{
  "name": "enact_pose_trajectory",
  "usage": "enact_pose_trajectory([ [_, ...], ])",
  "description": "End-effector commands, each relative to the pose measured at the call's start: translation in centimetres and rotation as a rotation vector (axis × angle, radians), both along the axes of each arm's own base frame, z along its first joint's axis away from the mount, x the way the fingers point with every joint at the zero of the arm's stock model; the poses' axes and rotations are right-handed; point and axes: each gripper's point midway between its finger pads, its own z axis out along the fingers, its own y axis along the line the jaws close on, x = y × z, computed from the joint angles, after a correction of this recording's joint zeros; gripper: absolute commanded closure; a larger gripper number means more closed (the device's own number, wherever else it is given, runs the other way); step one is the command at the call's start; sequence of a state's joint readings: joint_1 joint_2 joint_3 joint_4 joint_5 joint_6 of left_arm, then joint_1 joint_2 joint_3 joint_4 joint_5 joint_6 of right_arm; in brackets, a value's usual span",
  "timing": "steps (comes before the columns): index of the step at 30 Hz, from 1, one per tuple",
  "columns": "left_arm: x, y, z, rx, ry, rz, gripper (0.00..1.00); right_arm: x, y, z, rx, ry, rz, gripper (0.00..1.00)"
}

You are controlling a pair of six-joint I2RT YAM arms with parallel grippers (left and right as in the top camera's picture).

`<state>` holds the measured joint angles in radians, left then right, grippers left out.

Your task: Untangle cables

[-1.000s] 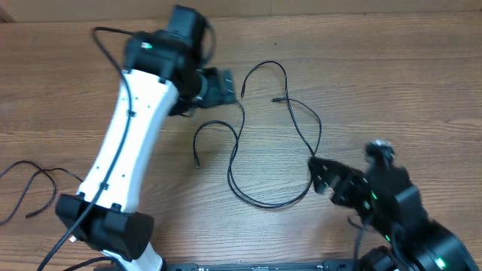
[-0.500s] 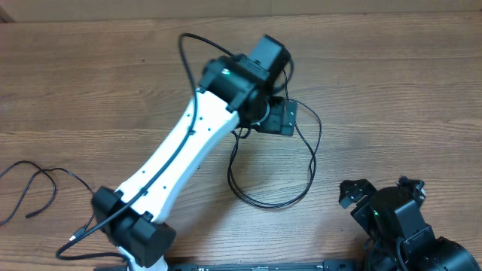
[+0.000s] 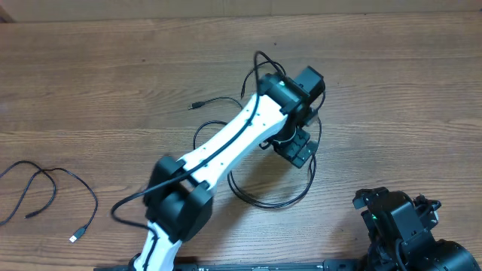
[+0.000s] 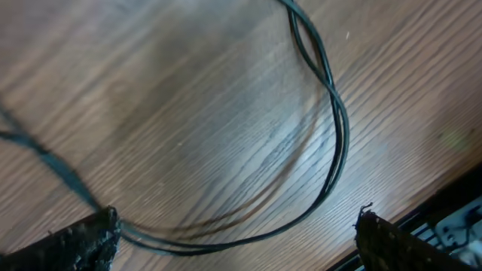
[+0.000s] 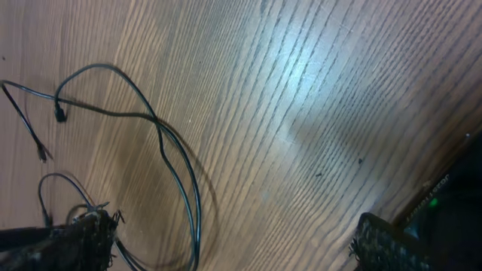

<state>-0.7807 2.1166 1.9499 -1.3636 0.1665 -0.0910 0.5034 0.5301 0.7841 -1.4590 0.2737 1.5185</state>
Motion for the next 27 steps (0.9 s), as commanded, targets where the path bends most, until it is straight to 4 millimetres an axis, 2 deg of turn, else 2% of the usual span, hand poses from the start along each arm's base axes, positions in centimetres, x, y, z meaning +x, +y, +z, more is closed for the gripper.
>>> enact_pose_trajectory([
  [1,-1.5,-1.2,-1.3,-0.03,0.063,-0.096,0.0,0.3,-0.6,0.5,-0.009,-0.032,-0.046,0.0],
  [14,-2.4,-5.0,-1.6,-0.092,0.01,-0.097,0.0,0.4,-0.6,0.5,-0.01,-0.035,-0.047,0.0],
  [20,-2.4,-5.5,-1.8,-0.101,0.008,-0.048,0.0,0.4,-0.6,0.6,-0.01,-0.036,-0.047,0.0],
  [27,-3.0,-5.2,-4.1,-0.08,0.033,-0.004,0.02,0.4,-0.6,0.6,-0.01,-0.036,-0.047,0.0],
])
